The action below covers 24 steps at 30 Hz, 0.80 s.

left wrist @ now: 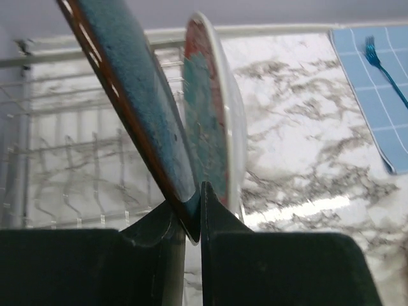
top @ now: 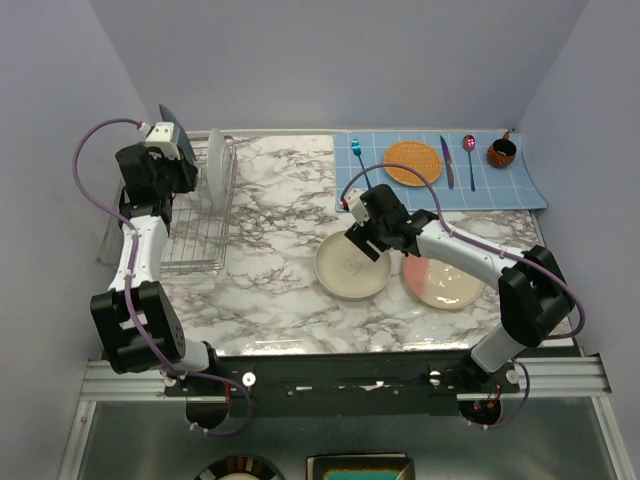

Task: Unload the plates from the dish rack
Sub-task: Unload the plate from the dish rack.

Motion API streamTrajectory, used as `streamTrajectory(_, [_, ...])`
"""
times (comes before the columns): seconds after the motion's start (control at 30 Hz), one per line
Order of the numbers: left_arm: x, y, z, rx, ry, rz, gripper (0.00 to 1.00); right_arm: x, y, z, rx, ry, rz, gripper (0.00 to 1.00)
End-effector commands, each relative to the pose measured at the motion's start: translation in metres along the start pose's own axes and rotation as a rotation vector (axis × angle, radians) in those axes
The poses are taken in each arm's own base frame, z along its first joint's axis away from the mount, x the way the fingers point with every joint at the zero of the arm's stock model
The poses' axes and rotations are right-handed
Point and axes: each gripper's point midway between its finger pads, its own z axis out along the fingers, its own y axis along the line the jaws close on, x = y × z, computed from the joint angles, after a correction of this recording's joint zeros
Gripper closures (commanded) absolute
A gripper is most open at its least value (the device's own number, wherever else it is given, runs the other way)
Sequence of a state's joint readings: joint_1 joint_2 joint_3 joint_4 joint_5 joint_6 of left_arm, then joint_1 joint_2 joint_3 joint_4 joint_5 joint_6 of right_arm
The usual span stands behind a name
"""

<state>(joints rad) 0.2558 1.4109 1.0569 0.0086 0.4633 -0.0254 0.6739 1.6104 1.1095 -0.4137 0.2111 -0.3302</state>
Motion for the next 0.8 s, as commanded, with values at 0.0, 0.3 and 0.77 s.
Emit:
streamTrajectory(0.0, [-0.117, 0.037, -0.027, -0.176, -0.301, 0.192, 1.0, 0.004, 0.005, 0.002, -0.028, 0.019, 0.002, 0.13])
streamTrajectory(0.3, [-0.115, 0.037, -0.029, -0.178, -0.277, 0.216, 1.0, 0.003, 0.005, 0.003, -0.029, 0.017, 0.003, 0.13])
streamTrajectory(0.77, [-0.073, -0.006, -0.06, -0.108, -0.136, 0.345, 1.0, 0.005, 0.006, 0.006, -0.032, 0.031, -0.003, 0.13])
